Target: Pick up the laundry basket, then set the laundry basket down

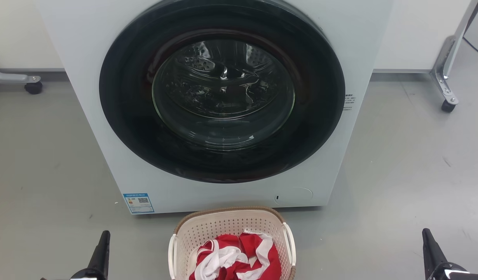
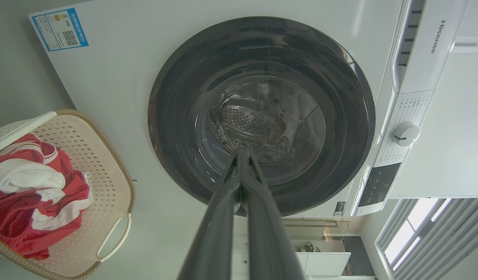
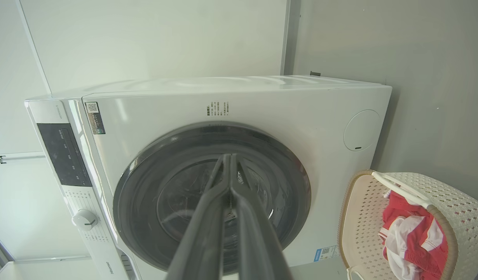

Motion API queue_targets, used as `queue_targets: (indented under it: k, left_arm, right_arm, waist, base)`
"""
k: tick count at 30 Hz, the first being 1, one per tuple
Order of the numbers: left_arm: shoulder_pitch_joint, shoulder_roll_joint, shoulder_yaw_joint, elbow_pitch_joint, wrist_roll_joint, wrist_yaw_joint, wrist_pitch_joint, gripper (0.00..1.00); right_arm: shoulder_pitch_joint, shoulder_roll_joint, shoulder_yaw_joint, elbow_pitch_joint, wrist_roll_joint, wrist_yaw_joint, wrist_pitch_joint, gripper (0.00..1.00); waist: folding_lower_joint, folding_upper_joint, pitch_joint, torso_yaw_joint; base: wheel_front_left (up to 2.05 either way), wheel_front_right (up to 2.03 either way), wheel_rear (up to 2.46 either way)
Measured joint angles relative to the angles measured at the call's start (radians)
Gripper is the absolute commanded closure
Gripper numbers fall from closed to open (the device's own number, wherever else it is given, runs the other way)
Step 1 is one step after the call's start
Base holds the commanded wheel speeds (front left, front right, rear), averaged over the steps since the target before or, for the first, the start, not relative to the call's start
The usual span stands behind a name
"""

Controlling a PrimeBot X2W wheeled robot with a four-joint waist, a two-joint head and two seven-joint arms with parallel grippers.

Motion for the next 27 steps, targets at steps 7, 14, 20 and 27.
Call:
queue_targets:
  k: [7,14,20,27]
  left_arm:
    - [0.0,0.0,0.0,0.0,0.0,0.0,0.0,1.0]
    - [0.0,0.0,0.0,0.0,-0.001,0.0,0.0,1.0]
    - [0.0,0.0,0.0,0.0,-0.001,0.0,0.0,1.0]
    - [0.0,0.0,0.0,0.0,-0.001,0.0,0.0,1.0]
  right_arm:
    - [0.0,0.0,0.0,0.0,0.0,0.0,0.0,1.0]
    - [0.0,0.0,0.0,0.0,0.0,0.0,0.0,1.0]
    - [0.0,0.0,0.0,0.0,0.0,0.0,0.0,1.0]
    - [0.0,0.0,0.0,0.0,0.001,0.0,0.0,1.0]
  waist:
    - [0.0,0.0,0.0,0.0]
    - [0.0,0.0,0.0,0.0]
    - [0.0,0.0,0.0,0.0]
    - [0.0001,0.0,0.0,0.0]
  base:
    - [0.0,0.0,0.0]
    - [0.0,0.0,0.0]
    - [0.0,0.0,0.0]
    - [0.0,0.0,0.0]
